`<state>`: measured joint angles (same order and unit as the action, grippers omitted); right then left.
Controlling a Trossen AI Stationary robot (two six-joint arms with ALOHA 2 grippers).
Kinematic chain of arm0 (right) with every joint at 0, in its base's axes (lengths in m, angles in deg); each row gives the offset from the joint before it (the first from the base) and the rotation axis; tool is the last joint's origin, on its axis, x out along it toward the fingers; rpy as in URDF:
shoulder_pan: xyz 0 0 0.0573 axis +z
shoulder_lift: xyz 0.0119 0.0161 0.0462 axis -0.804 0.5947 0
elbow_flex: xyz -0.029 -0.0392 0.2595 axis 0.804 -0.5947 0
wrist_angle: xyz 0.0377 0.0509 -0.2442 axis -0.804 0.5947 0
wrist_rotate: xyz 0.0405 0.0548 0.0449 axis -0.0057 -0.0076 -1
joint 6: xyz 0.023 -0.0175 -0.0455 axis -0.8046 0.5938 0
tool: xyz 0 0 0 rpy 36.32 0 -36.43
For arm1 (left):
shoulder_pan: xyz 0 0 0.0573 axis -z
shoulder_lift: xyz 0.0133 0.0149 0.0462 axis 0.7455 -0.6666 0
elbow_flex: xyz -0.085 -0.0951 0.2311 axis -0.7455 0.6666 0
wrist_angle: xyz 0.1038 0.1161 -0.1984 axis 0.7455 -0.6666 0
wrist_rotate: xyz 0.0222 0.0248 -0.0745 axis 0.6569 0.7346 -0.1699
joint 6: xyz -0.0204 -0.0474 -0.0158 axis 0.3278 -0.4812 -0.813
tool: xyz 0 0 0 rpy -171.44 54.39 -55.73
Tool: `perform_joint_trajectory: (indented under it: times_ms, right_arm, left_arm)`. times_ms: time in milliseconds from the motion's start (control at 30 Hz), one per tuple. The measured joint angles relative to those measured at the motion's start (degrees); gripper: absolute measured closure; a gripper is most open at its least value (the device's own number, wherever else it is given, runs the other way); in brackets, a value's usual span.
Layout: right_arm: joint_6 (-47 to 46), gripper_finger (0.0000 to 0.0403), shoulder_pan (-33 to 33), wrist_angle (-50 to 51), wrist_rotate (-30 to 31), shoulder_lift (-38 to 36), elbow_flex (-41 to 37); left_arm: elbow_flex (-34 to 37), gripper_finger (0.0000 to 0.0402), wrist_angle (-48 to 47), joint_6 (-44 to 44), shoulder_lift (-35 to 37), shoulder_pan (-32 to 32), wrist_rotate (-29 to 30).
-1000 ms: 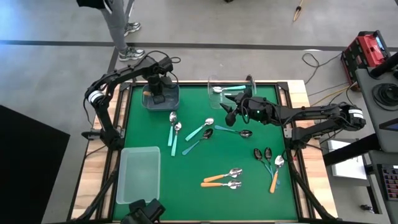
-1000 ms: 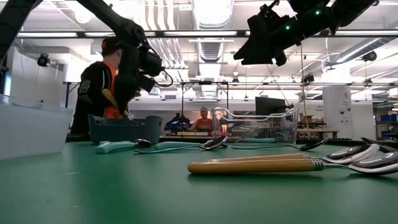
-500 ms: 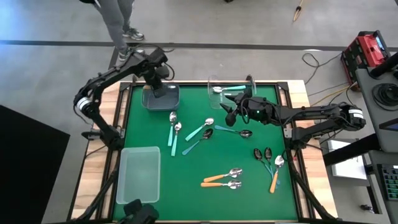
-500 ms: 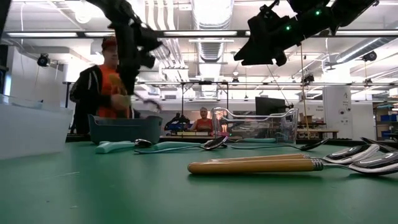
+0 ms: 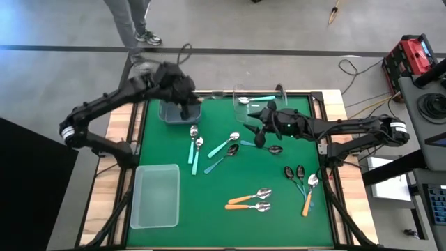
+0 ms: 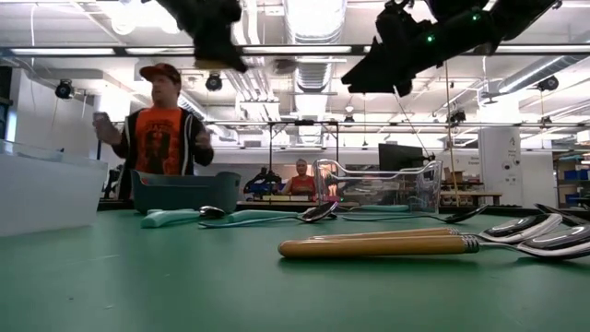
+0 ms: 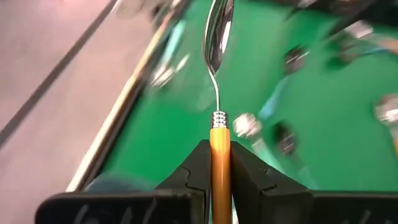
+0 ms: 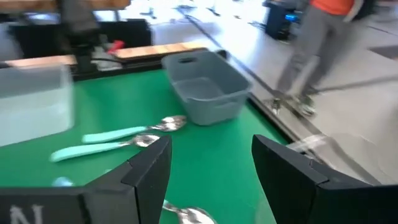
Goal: Sort silverware by color (type)
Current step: Put the yellow spoon into the gray bin
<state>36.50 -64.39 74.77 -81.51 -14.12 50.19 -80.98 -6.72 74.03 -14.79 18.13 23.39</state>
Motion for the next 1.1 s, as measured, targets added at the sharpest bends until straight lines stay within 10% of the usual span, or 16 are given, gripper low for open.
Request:
perform_joint_trajectory:
  times_ms: [467, 1100]
  right_arm:
    - [2.5, 0.0188, 0.6, -11.6, -11.7, 3.9, 0.0]
    - [6.4, 0.0195, 3.0, -14.0, -12.5, 4.2, 0.2]
  left_arm:
    - [18.0, 0.0381, 24.0, -8.4, 3.9, 24.4, 18.7]
    - [20.5, 0.038, 34.3, -12.3, -2.0, 28.3, 22.6]
